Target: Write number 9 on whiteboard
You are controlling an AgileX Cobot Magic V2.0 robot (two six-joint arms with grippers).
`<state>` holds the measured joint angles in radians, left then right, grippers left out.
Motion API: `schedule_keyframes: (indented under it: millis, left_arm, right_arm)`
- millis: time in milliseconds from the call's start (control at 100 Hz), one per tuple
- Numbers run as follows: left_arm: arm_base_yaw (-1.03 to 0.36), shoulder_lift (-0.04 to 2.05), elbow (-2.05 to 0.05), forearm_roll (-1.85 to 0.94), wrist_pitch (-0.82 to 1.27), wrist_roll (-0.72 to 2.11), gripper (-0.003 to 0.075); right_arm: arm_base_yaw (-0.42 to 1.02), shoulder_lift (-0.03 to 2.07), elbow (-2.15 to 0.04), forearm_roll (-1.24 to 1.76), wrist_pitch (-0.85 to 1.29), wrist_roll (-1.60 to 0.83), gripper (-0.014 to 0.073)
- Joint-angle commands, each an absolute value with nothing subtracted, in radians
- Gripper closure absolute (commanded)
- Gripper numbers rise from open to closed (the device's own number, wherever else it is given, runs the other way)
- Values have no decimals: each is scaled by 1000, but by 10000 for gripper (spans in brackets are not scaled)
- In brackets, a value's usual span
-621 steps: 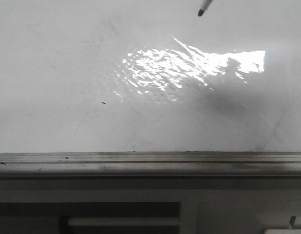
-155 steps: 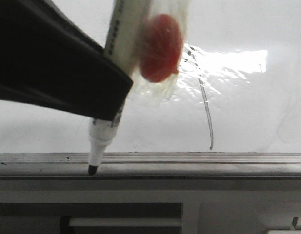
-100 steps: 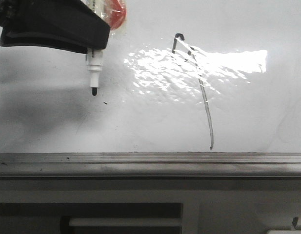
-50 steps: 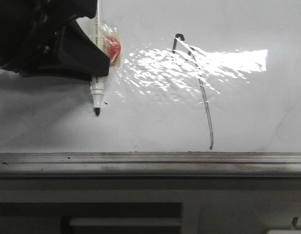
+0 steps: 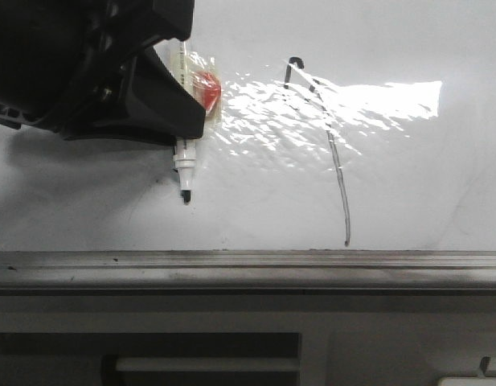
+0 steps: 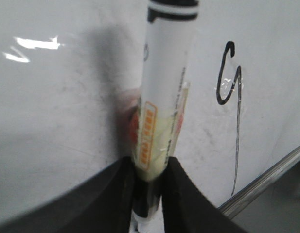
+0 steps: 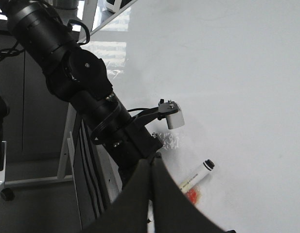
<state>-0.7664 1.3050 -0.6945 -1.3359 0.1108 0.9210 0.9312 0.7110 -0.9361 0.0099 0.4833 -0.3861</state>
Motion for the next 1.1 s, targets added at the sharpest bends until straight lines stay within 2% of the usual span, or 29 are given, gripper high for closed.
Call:
schedule_keyframes:
  millis: [0, 270, 370, 560, 830, 900, 1030, 1090]
  left_arm:
    - [-752, 1333, -702, -1340, -82, 915, 741]
    - [-752, 1333, -702, -1372, -114, 915, 735]
    - [-752, 1333, -702, -1372, -116, 915, 682]
    - [-752, 1333, -702, -1374, -126, 915, 514]
    - [-752, 1333, -702, -1383, -126, 915, 491]
    - [-752, 1333, -702, -1383, -126, 915, 421]
    - [-752, 1333, -702, -1383, -126, 915, 215]
    - [-752, 1333, -702, -1383, -126, 915, 166]
  right_arm:
    - [927, 710, -956, 14, 407, -382, 653]
    - [927, 710, -919, 19, 377, -382, 653]
    - [927, 710, -919, 20, 355, -382, 653]
    - [927, 710, -919, 20, 345, -382, 653]
    - [927, 710, -919, 31, 322, -382, 653]
    - [927, 710, -919, 35, 320, -382, 653]
    - [927, 710, -919, 38, 316, -382, 653]
    - [927, 710, -919, 38, 314, -382, 653]
